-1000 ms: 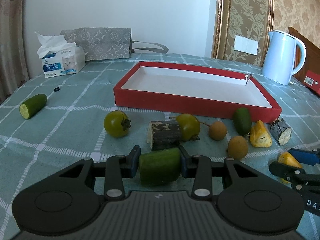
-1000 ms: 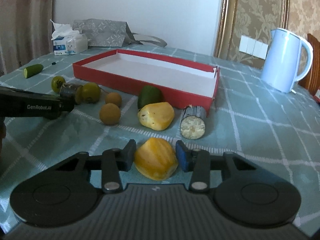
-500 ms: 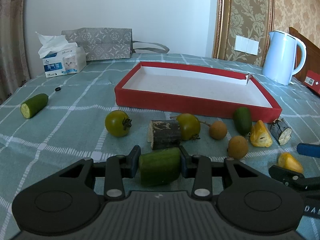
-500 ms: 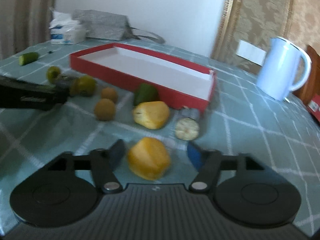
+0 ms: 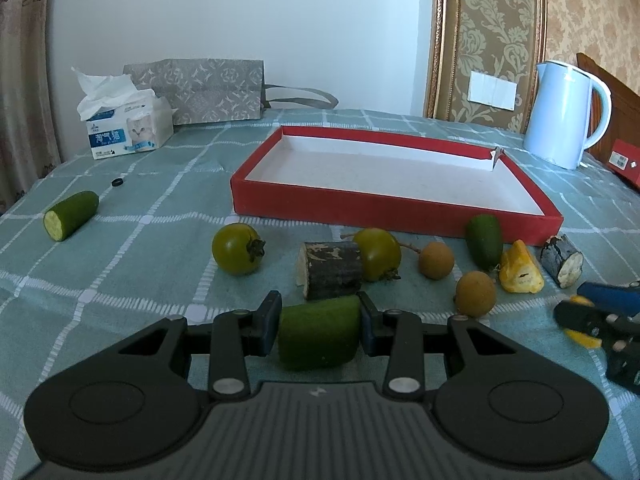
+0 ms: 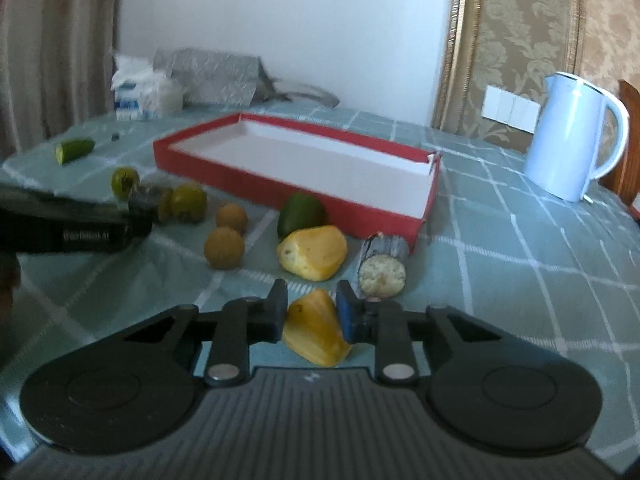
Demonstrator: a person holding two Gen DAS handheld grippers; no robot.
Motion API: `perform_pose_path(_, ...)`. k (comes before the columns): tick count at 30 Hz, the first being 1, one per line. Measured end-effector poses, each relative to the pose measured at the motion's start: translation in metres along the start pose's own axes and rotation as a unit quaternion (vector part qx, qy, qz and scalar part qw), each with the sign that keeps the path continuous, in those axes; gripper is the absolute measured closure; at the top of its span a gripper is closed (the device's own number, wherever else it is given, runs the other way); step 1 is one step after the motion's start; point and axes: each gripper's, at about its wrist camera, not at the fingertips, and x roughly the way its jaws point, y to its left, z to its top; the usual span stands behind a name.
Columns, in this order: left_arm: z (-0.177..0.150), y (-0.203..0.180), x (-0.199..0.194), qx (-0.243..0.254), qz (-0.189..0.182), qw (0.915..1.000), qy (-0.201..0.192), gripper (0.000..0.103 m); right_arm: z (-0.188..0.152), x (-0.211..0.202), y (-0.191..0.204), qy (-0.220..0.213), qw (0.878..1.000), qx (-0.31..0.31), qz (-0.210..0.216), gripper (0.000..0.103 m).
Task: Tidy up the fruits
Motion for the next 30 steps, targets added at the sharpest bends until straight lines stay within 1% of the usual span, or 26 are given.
perform_pose_path(1, 0.0, 0.0, 0.0, -0.001, -0.001, 1.0, 0.001, 0.065, -0.001, 0.001, 0.004, 0.001, 1.0, -0.016, -0.005, 0.078)
perform_pose_path(3, -0.001, 0.0, 0.0, -0.002, -0.002, 1.0, 0.002, 0.065, -0.002, 0.0, 0.008, 0.003, 1.0, -0.016, -0.012, 0.077)
perform_pose_path(4, -0.001, -0.001, 0.0, -0.001, -0.002, 1.0, 0.002, 0.065, -0.002, 0.0, 0.007, 0.007, 1.0, -0.013, -0.01, 0.065)
perform_pose_path(5, -0.001, -0.001, 0.0, 0.0, -0.001, 1.0, 0.002, 0.065, -0.001, 0.002, 0.007, 0.021, 1.0, -0.014, -0.011, 0.053)
perform_pose_path(6, -0.001, -0.001, -0.001, 0.001, -0.001, 1.0, 0.001, 0.065, -0.003, 0.005, 0.006, 0.034, 0.999, -0.011, -0.015, 0.035)
perform_pose_path(7, -0.001, -0.001, -0.001, 0.001, -0.002, 1.0, 0.0, 0.065, -0.006, 0.005, 0.003, 0.027, 0.999, -0.002, -0.028, 0.029)
perform_pose_path(8, -0.001, -0.001, -0.002, 0.0, -0.003, 1.0, 0.0, 0.065, -0.008, 0.005, -0.001, 0.024, 0.999, 0.004, -0.03, 0.029)
perform_pose_path(9, -0.001, 0.0, -0.001, -0.001, -0.004, 1.0, 0.001, 0.065, -0.01, 0.005, -0.005, 0.022, 0.999, 0.014, -0.019, 0.033)
perform_pose_path(10, -0.001, 0.0, 0.0, -0.002, -0.005, 1.0, 0.002, 0.065, -0.011, 0.005, -0.009, 0.023, 0.999, 0.026, -0.005, 0.051)
perform_pose_path(11, -0.001, 0.0, 0.0, -0.003, -0.005, 1.0, 0.002, 0.065, -0.011, 0.004, -0.011, 0.025, 0.999, 0.039, 0.013, 0.061)
perform_pose_path(12, -0.001, -0.001, 0.0, -0.002, -0.005, 1.0, 0.001, 0.065, -0.01, 0.003, -0.009, 0.025, 0.999, 0.035, 0.014, 0.063)
perform_pose_path(15, -0.002, 0.0, -0.001, 0.0, -0.006, 1.0, 0.0, 0.065, -0.012, 0.001, 0.003, 0.015, 1.0, 0.002, -0.006, 0.063)
perform_pose_path(17, -0.002, 0.0, 0.0, -0.001, -0.007, 1.0, 0.001, 0.065, -0.015, -0.001, 0.005, 0.007, 1.0, -0.001, -0.01, 0.064)
perform_pose_path(21, -0.002, 0.0, 0.0, 0.0, -0.005, 1.0, 0.0, 0.065, -0.013, -0.009, 0.004, -0.018, 1.0, 0.0, -0.01, 0.075)
perform_pose_path(22, -0.002, -0.001, -0.001, 0.001, -0.004, 1.0, -0.001, 0.065, -0.011, -0.011, 0.004, -0.022, 1.0, -0.003, -0.012, 0.076)
perform_pose_path(25, -0.002, -0.001, -0.001, 0.003, -0.004, 1.0, -0.001, 0.065, -0.012, -0.01, 0.011, -0.016, 0.999, -0.039, -0.014, 0.076)
perform_pose_path(27, -0.002, -0.001, -0.001, 0.002, -0.004, 1.0, -0.002, 0.065, -0.013, -0.013, 0.009, -0.018, 0.999, -0.022, -0.017, 0.075)
perform_pose_path(29, -0.002, -0.001, -0.002, 0.0, -0.006, 1.0, -0.001, 0.065, -0.012, -0.01, 0.005, 0.002, 1.0, -0.01, -0.012, 0.067)
perform_pose_path(30, -0.002, -0.001, -0.002, 0.0, -0.008, 1.0, -0.001, 0.065, -0.013, -0.008, 0.002, 0.011, 1.0, 0.004, -0.013, 0.055)
